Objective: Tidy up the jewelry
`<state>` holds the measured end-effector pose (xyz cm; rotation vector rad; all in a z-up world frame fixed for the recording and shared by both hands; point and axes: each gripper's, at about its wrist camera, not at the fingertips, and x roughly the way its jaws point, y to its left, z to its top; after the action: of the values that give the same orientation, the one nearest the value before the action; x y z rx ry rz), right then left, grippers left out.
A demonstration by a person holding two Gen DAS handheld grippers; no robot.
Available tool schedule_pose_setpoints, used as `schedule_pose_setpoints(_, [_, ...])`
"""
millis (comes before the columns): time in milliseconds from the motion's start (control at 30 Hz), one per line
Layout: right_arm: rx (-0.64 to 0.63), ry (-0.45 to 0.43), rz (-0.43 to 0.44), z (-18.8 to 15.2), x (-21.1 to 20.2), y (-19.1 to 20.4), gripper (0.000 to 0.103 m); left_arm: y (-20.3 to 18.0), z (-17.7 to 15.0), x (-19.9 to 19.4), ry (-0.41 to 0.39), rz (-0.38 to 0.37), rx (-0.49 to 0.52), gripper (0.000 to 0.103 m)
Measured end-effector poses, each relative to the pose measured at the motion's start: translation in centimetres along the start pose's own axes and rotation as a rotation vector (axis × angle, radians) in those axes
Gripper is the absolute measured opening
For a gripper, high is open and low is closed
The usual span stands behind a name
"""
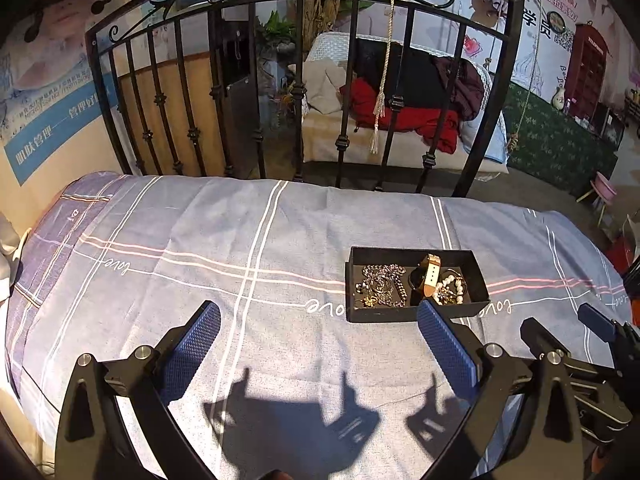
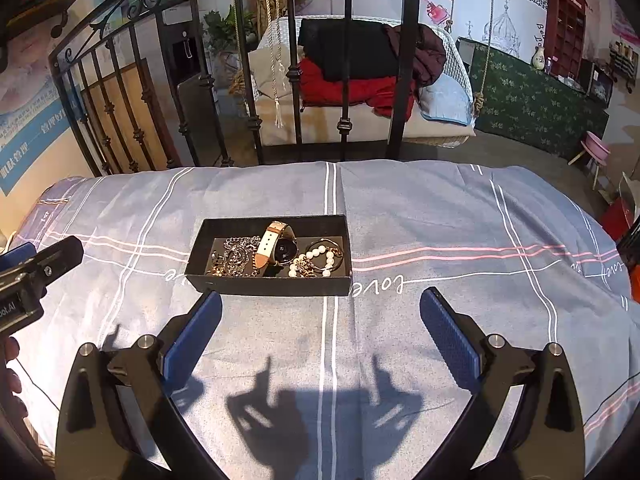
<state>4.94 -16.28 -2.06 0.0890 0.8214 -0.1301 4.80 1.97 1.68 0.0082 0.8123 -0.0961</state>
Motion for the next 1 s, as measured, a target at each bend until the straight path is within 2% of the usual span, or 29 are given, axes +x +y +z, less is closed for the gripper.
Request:
schedule_pose_setpoints(100, [0.006, -0.002, 0.001, -0.01, 0.00, 0.06, 0.098, -0.14, -0.02, 0.02, -0.002, -0.015, 0.017, 0.097])
schedule_pose_setpoints(467, [0.020, -0.009, -0.002, 0.37, -0.03, 0.01, 0.098, -0.86, -0.41, 0.34, 0.000, 0.035, 0.072, 0.097])
schedule_pose_setpoints(1000, [0.016, -0.012, 0.001, 0.46, 0.14, 0.23, 0.098, -0.73, -0.18, 0.15, -0.007, 0.047, 0.076, 0.097])
